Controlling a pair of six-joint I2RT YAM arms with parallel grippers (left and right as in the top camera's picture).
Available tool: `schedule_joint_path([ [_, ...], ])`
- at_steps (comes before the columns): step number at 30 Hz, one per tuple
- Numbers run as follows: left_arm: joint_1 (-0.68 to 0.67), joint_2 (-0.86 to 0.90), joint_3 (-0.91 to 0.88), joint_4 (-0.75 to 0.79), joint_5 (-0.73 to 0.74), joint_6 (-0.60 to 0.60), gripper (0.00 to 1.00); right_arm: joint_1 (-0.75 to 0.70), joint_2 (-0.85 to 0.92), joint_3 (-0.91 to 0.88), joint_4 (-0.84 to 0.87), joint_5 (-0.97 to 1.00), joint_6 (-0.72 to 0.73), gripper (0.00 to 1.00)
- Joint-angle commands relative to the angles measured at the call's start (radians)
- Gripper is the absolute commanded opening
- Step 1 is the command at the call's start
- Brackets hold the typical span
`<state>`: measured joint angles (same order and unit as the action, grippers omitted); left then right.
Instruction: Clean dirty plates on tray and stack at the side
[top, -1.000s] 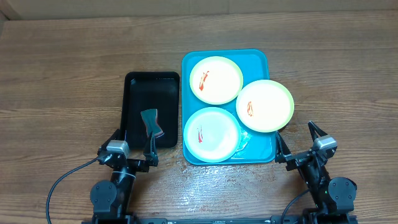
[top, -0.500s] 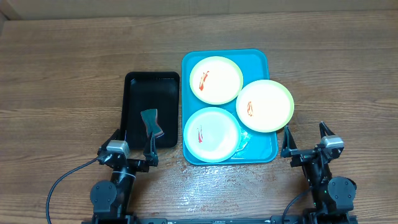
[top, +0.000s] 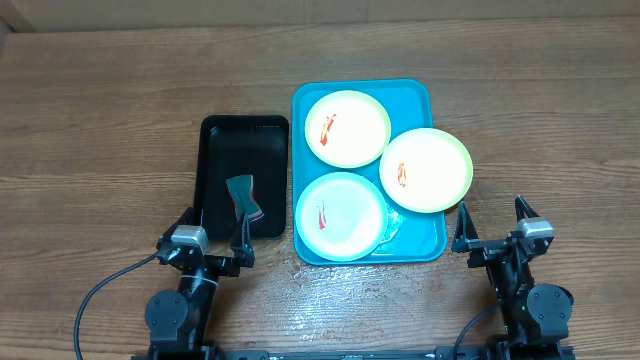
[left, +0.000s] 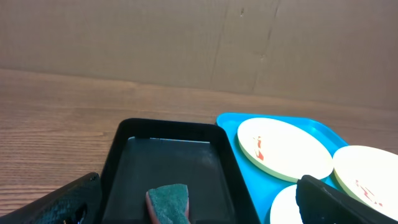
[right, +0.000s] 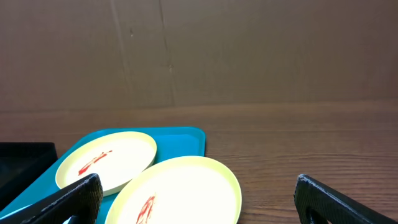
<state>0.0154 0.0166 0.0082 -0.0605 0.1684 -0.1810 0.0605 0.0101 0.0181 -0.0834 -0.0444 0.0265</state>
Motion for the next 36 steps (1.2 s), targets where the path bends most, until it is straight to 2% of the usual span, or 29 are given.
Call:
schedule_joint_path([
  [1,0.004,-0.005,-0.003,-0.002,0.001,-0.006,1.0,0.004,-0.007,-0.01,0.002,0.01,-0.001,1.0],
  [29,0.004,-0.005,-0.003,0.005,0.01,-0.027,1.0,0.004,-0.007,-0.01,0.011,-0.015,-0.001,1.0],
  [32,0.004,-0.005,-0.003,0.021,0.009,-0.053,1.0,0.004,-0.007,-0.009,0.03,-0.028,-0.001,1.0],
  [36,0.004,-0.005,-0.003,0.115,0.009,-0.07,1.0,0.004,-0.006,0.032,0.03,-0.047,-0.001,1.0],
])
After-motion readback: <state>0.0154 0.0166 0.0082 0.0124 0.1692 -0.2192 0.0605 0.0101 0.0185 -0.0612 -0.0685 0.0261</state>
